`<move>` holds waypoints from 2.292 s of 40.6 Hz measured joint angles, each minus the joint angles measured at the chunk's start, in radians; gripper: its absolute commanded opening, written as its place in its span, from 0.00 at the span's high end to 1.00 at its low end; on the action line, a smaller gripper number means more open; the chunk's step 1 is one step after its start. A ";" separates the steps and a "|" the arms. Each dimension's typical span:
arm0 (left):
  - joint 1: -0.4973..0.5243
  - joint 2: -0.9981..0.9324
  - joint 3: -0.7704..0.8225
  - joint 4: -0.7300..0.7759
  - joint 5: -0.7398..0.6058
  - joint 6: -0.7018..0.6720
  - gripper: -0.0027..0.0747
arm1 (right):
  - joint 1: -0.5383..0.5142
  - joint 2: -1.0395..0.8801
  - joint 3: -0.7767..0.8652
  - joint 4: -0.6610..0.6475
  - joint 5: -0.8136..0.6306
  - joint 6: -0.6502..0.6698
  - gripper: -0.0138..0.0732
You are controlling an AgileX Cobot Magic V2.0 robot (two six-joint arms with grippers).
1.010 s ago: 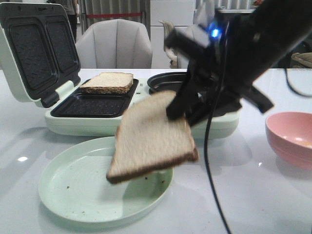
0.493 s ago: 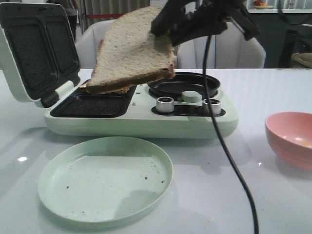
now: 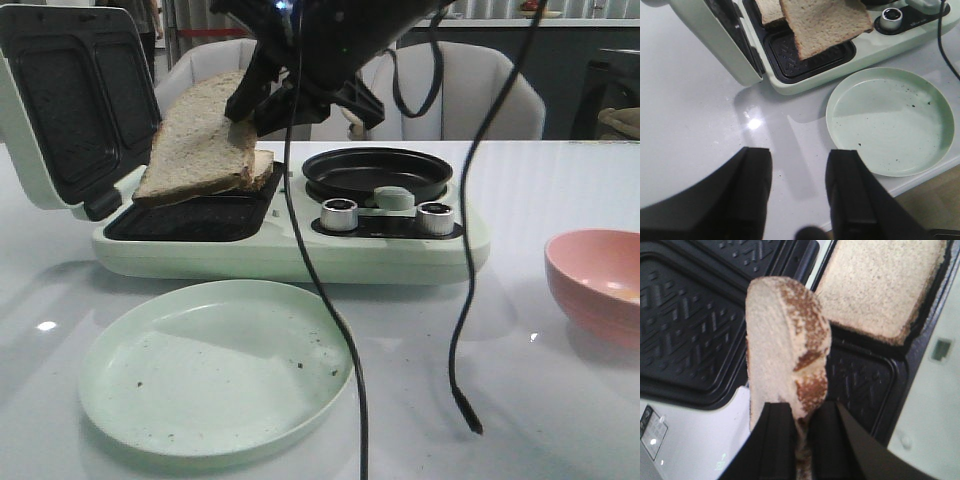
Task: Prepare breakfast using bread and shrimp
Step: 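Carry the slice over and lay it on the first slice, then release the bread and raise the right gripper away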
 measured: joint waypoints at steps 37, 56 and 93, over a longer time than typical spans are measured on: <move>0.000 0.000 0.000 -0.002 0.000 0.000 0.54 | -0.042 -0.039 -0.106 -0.289 0.237 -0.007 0.25; 0.000 0.000 0.000 -0.002 0.000 0.000 0.54 | -0.042 -0.477 0.138 -0.880 0.433 0.352 0.25; 0.000 0.000 0.000 0.001 -0.023 0.000 0.54 | -0.042 -1.344 0.843 -0.966 0.387 0.386 0.25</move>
